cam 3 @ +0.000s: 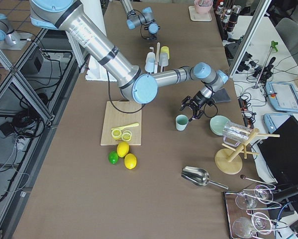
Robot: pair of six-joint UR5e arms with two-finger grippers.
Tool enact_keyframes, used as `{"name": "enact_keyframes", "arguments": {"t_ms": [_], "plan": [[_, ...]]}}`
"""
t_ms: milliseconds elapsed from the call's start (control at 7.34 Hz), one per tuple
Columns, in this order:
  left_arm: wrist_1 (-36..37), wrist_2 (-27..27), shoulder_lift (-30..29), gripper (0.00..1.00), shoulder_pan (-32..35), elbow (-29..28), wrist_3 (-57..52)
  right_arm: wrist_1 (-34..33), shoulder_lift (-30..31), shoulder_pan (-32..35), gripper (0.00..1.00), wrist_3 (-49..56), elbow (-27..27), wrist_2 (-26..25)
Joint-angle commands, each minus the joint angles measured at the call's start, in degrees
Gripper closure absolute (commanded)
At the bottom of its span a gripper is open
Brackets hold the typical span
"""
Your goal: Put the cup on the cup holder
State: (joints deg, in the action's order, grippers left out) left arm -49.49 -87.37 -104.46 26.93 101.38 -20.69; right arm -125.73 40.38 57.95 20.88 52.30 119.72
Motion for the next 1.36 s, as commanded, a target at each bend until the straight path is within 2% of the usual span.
{"name": "enact_keyframes", "arguments": {"t_ms": [0,136,272,408,545,681,817,1089,1225], "plan": [[-1.83,0.09,1.36,0.07,0.14,0.14,-0.06,-0.04,-1.7,-1.34,0.01,1.97,-3.15,-1.85],[-2.88,0.09,1.88,0.18,0.75,0.4,-0.14,0.04,-2.06,-2.3,0.01,2.06,-3.34,-3.34],[-2.89,0.09,2.15,0.39,1.89,1.79,-0.49,0.04,-2.06,-2.83,0.01,3.54,-3.34,-5.09],[-2.98,0.09,3.28,0.48,3.81,3.98,-3.63,0.31,-2.15,-3.28,0.01,5.03,-3.34,-6.67],[-3.16,0.09,3.64,0.54,6.1,5.22,-5.14,0.66,-2.15,-3.63,0.01,5.22,-3.34,-7.56],[-3.16,0.09,3.73,0.55,8.03,7.58,-5.24,0.66,-2.15,-4.24,0.01,5.22,-3.34,-9.05],[-6.55,0.0,3.65,0.58,9.62,8.04,-5.85,0.66,-2.32,-4.68,0.01,6.09,-3.34,-9.41],[-14.45,-0.61,3.38,0.67,17.15,8.75,-10.94,0.66,-2.33,-6.0,0.01,6.72,-3.43,-11.69],[-16.93,-0.7,3.12,0.67,19.63,8.75,-10.96,0.66,-2.33,-6.44,0.01,7.24,-3.43,-13.96]]}}
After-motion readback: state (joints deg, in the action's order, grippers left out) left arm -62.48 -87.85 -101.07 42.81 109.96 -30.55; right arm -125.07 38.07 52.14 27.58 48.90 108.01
